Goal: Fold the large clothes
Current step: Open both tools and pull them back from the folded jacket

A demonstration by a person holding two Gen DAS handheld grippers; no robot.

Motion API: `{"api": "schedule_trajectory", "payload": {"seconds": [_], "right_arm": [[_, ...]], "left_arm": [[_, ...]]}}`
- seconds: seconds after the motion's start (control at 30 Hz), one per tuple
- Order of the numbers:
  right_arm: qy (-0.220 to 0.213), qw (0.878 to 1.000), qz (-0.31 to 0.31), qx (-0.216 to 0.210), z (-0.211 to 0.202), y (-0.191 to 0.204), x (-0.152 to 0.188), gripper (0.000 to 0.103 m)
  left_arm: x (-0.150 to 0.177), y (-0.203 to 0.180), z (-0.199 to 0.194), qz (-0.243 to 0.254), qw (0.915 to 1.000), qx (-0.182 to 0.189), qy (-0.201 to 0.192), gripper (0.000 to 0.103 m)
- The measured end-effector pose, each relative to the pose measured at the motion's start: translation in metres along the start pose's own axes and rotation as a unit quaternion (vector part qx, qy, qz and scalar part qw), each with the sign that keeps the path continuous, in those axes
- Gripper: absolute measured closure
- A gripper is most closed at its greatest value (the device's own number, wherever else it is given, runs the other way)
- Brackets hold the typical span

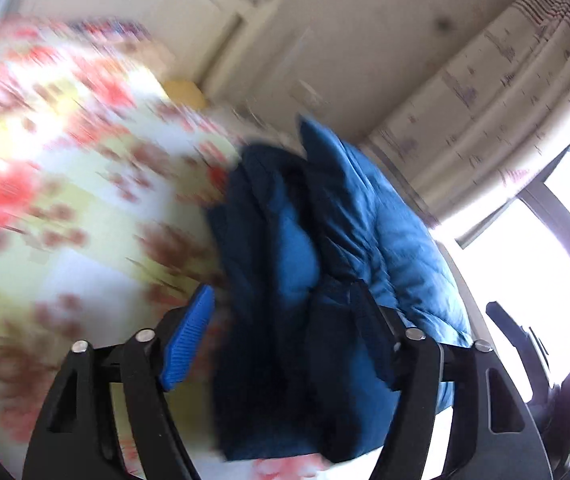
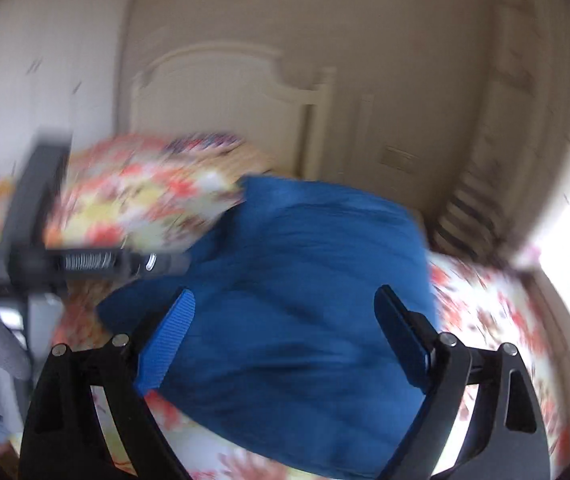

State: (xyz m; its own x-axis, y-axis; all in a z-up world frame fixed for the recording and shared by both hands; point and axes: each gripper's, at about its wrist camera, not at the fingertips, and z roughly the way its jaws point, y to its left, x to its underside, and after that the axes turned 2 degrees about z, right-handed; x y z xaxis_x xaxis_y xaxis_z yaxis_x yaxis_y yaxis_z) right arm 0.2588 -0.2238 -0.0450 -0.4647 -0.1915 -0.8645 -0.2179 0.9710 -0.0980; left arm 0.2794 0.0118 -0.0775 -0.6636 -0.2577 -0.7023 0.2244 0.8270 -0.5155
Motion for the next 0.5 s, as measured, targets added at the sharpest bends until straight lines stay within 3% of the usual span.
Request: {"api": "schedule_trajectory", "payload": {"seconds": [0.03, 0.1, 0.2, 0.23, 0.3, 0.37, 0.47, 0.5], "right_arm": [[0.023, 0.999, -0.032, -0.008, 0.01, 0.017, 0.007, 0.014], [0.055, 0.995, -0.08, -0.021, 0.023, 0.043, 0.019, 0.016], [0.054, 0.988, -0.145, -0.007, 0.022, 0.064, 0.039, 0.017], [0.049, 0.988, -0.148, -0.011, 0.014, 0.067, 0.039, 0.023], [0.016, 0.99, -0.116, -0.083, -0.029, 0.066, 0.029, 0.024], [-0.03, 0.99, -0.072, -0.118, -0.072, 0.049, 0.02, 0.024], [-0.107, 0.99, -0.002, -0.091, -0.139, 0.01, 0.005, 0.021], [-0.138, 0.987, 0.03, -0.074, -0.165, -0.013, 0.0, 0.015]], "left_arm": [[0.005, 0.005, -0.016, 0.003, 0.9998, -0.011, -0.014, 0.023], [-0.001, 0.009, -0.044, 0.015, 0.9979, -0.04, -0.05, 0.013], [-0.005, -0.006, -0.09, 0.068, 0.9879, -0.095, -0.102, 0.009], [-0.007, -0.016, -0.107, 0.089, 0.9826, -0.11, -0.12, 0.009], [-0.006, -0.042, -0.14, 0.129, 0.9711, -0.132, -0.151, 0.008], [-0.006, -0.064, -0.165, 0.158, 0.9605, -0.146, -0.176, 0.004], [-0.003, -0.109, -0.203, 0.184, 0.9471, -0.151, -0.214, 0.004], [0.001, -0.124, -0.213, 0.191, 0.9449, -0.145, -0.223, 0.004]]}}
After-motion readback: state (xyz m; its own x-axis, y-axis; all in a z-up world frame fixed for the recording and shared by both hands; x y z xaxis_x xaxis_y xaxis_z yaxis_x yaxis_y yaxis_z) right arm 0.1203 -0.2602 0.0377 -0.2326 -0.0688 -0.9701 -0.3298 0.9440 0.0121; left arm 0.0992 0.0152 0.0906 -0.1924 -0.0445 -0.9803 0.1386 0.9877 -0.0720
